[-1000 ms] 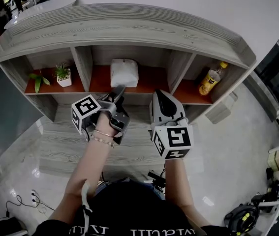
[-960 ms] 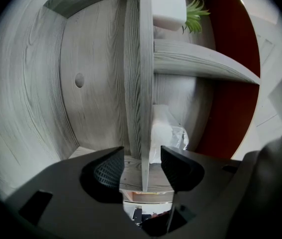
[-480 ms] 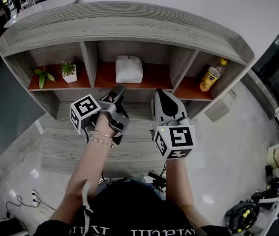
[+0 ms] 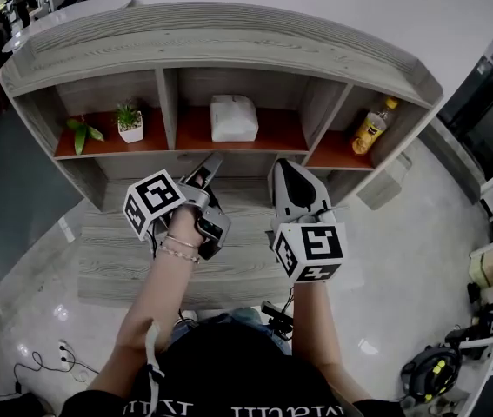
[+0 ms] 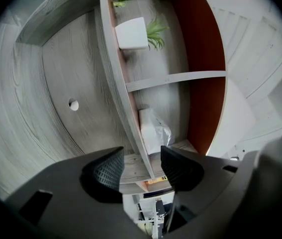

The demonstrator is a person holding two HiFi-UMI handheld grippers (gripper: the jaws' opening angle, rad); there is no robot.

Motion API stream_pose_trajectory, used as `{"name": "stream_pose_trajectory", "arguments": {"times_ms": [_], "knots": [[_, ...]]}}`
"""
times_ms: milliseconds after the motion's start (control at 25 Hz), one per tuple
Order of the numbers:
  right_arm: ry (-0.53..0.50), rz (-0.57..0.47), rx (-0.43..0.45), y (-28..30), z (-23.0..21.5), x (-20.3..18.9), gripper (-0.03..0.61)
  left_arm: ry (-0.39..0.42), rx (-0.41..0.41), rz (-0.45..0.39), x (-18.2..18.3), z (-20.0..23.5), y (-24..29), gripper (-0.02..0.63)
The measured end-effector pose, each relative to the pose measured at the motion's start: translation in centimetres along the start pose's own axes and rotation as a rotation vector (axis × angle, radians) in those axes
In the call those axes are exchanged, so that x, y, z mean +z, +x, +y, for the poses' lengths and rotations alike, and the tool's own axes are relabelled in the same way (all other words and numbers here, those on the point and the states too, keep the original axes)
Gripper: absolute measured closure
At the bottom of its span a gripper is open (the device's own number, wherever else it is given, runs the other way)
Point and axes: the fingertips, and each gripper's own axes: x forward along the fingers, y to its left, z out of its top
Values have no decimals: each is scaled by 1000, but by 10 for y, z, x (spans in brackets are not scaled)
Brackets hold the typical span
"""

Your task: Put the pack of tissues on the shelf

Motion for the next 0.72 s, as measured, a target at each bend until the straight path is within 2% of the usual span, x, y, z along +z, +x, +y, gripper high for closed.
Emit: {"name": "stream_pose_trajectory", "arguments": {"times_ms": [120,320,520,720], "knots": [[-3,2,-15,-3,5,1,563,56,-9,2,3,-2,-5,393],[-9,3,-49,-7,10,5,563,238,-9,-3,12,-9,-16,393],[-17,7,-73,-12,19,8,563,366,-39,-16,19,-16,-27,394],[-15,4,-93,-18,28,11,563,563,-94,-29,24,-36,-38,395]]}}
